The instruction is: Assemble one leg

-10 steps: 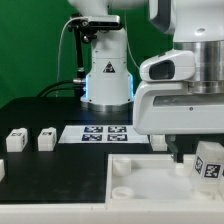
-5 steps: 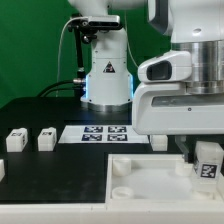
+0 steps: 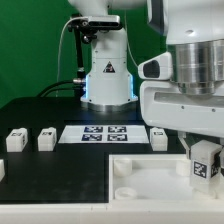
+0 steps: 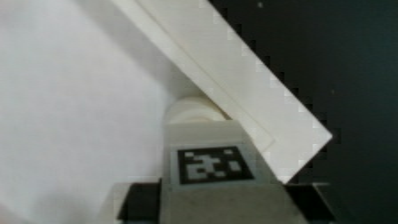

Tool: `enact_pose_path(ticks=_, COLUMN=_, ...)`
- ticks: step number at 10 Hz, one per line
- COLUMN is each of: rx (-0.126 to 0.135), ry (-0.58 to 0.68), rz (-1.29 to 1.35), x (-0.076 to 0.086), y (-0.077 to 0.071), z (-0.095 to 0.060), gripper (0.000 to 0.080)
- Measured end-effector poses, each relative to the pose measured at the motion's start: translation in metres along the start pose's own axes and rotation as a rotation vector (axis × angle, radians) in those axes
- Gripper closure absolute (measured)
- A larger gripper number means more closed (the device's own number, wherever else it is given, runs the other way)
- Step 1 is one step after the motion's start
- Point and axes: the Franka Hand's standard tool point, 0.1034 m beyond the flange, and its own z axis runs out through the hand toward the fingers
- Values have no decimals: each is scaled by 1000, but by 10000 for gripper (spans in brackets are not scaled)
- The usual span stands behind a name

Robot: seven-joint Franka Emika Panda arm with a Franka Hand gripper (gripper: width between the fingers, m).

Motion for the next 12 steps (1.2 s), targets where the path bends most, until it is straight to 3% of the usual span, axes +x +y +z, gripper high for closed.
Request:
enact_pose_path(ticks=1, rx=22, ry=-14, rz=182, x=0, y=0, z=1, gripper=505)
enact_pose_path(ticks=3, rx=35, ry=-38, rz=408, x=0, y=0, z=1, gripper=505)
enact_pose_path(ticks=6, rx=34, ry=-39, rz=391, x=-1, y=0, z=2, gripper=438)
enact_pose_path(ticks=7, rx=34, ry=-39, rz=389, x=-1, y=0, z=2, gripper=240)
enact_pose_path(ticks=8, rx=40, ry=-32, rz=248, x=3, y=-2, z=0, gripper=240)
enact_pose_path(ticks=9, rx=30, ry=-20, rz=60, x=2, y=-3, z=-2, gripper=169)
enact_pose_path(ticks=10, rx=3, ry=-3, rz=-164, x=-3, y=-6, z=-3, gripper=155)
enact_pose_path(ticks=12, rx=4, ry=0, rz=-325, x=0, y=-5, z=-3, gripper=150)
